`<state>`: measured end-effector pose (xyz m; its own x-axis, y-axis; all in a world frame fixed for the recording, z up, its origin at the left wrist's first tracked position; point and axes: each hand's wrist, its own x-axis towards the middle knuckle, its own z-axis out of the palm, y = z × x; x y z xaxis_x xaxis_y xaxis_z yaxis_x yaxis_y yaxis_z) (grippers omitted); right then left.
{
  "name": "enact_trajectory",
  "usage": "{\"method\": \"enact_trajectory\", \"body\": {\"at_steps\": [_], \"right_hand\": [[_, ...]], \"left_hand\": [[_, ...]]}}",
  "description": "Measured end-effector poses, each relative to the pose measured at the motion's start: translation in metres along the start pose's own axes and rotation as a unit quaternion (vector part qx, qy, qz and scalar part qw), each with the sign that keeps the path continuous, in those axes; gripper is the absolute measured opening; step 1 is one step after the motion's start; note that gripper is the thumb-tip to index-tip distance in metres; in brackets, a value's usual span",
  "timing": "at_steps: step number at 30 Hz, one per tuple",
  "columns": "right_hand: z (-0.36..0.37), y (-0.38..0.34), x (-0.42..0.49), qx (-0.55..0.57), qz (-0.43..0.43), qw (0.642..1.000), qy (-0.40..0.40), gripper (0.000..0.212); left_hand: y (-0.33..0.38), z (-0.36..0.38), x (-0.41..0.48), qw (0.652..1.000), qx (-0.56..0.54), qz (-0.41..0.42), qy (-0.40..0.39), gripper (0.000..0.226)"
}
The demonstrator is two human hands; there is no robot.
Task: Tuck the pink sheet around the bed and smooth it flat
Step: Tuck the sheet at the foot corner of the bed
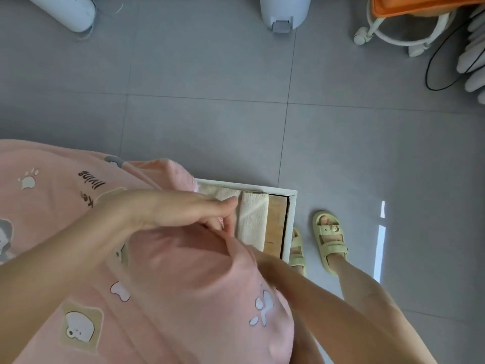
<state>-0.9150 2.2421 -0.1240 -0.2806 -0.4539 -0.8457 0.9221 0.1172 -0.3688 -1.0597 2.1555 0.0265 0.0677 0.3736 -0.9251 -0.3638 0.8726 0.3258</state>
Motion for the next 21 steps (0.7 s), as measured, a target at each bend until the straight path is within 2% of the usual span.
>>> {"method": "enact_trajectory", "body": {"at_steps": [2, 5, 10, 12, 14, 16, 17, 18, 19, 21], "right_hand": [[-0.036, -0.008, -0.009, 0.124, 0.013, 0.99, 0.063, 0.05], [-0.087, -0.011, -0.039, 0.21, -0.02, 0.969, 0.131, 0.058], [-0.112, -0.019, -0.081, 0.312, -0.122, 0.936, 0.104, 0.061], [-0.112, -0.021, -0.099, 0.316, -0.181, 0.926, 0.101, 0.067], [-0.105, -0.024, -0.112, 0.268, -0.222, 0.931, 0.112, 0.063], [-0.089, -0.027, -0.114, 0.171, -0.211, 0.955, 0.116, 0.05], [-0.08, -0.026, -0.111, 0.084, -0.226, 0.962, 0.126, 0.065], [-0.07, -0.025, -0.109, -0.016, -0.249, 0.958, 0.143, 0.084], [-0.064, -0.023, -0.103, -0.093, -0.254, 0.946, 0.181, 0.094], [-0.068, -0.025, -0.092, -0.094, -0.221, 0.945, 0.224, 0.092]], "left_hand": [[0.009, -0.009, 0.026, 0.999, 0.031, -0.012, 0.033, 0.056], [0.024, -0.014, 0.058, 0.996, 0.061, -0.045, 0.041, 0.057], [0.027, -0.025, 0.098, 0.992, 0.083, -0.065, 0.072, 0.058], [0.03, -0.024, 0.111, 0.988, 0.105, -0.069, 0.093, 0.058], [0.032, -0.026, 0.122, 0.983, 0.129, -0.074, 0.108, 0.059], [0.03, -0.03, 0.127, 0.981, 0.146, -0.089, 0.097, 0.063], [0.027, -0.033, 0.128, 0.98, 0.149, -0.104, 0.086, 0.064], [0.023, -0.036, 0.129, 0.978, 0.147, -0.122, 0.079, 0.065], [0.021, -0.039, 0.129, 0.977, 0.143, -0.14, 0.077, 0.064], [0.018, -0.041, 0.132, 0.973, 0.153, -0.153, 0.085, 0.063]]}}
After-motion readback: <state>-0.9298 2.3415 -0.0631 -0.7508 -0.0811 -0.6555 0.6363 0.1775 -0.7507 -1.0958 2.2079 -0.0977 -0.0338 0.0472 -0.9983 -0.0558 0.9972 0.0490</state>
